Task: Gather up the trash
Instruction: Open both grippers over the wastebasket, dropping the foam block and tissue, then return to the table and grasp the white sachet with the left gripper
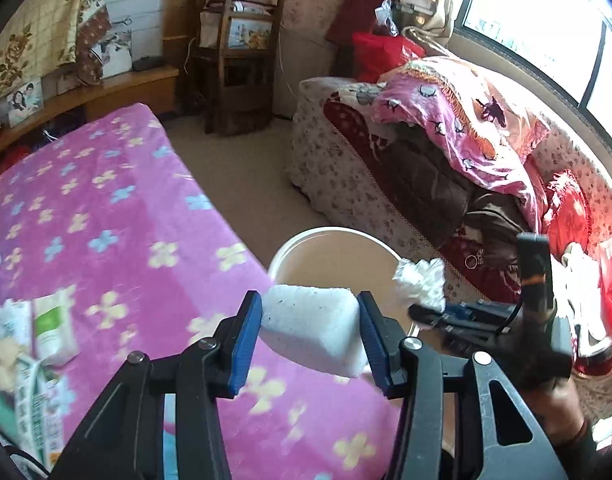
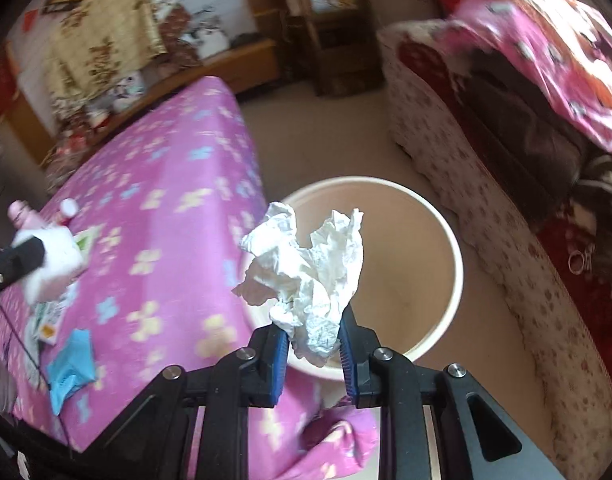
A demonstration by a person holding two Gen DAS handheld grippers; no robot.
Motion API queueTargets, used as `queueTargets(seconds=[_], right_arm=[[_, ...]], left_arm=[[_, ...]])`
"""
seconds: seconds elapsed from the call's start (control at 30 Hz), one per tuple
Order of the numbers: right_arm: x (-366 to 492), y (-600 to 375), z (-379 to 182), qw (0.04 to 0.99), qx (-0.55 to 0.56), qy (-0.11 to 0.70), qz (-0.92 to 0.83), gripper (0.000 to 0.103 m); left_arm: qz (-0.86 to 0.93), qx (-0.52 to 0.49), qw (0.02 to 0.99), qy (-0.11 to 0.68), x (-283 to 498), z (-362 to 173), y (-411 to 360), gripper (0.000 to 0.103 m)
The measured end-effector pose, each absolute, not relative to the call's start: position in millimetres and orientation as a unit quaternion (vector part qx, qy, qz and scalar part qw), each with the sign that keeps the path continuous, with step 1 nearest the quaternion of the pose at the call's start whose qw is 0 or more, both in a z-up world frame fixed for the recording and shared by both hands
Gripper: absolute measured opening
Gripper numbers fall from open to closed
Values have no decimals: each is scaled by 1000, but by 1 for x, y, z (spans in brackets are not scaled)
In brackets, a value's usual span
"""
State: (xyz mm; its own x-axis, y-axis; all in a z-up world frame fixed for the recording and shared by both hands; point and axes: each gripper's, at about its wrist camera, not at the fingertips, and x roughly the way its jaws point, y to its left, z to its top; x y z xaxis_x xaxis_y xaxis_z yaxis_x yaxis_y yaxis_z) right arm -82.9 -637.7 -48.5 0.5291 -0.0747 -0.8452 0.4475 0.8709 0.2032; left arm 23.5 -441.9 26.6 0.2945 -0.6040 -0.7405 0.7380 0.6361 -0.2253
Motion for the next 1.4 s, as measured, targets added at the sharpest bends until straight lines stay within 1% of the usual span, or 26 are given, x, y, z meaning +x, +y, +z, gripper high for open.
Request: queueTargets(seconds=[0.13,0.17,0.2,0.27,0.33,0.37,0.4,0.67,0.9,1.17,1.4], right_arm=[[-76,-654,-69,847,218,458,-159,26],[-74,-658,-74,846,221,457,-166,26],[-73,-660,-78,845,220,456,-170,26],[-71,-665,-86,844,221,458,-173,28],[-69,-670,-93,842,237,455,-166,39],[-71,-671,-95,844,245,449,-164,65],[-74,-673,-96,849,255,434,-161,78],[-81,-676,-97,838,270,440,-174,78],[-82,-650,-86,847,233,448,-166,78],[-83,-611,-50,865,194,434,-159,78],[-74,-565,-15,881,168,424,-127,78]], left_arm=[[-418,70,798,429,32,15,-468,52],[-420,65,796,432,33,12,-473,56],[-423,60,792,435,35,9,-477,63],[-433,45,783,445,38,4,-483,69],[-432,41,781,448,40,1,-484,75],[-431,38,782,449,42,-1,-483,79],[-428,34,783,451,43,-1,-482,80],[-401,50,802,439,40,2,-460,80],[-357,87,832,416,28,10,-435,80],[-320,90,854,400,22,22,-392,80],[-289,86,870,390,17,32,-336,80]])
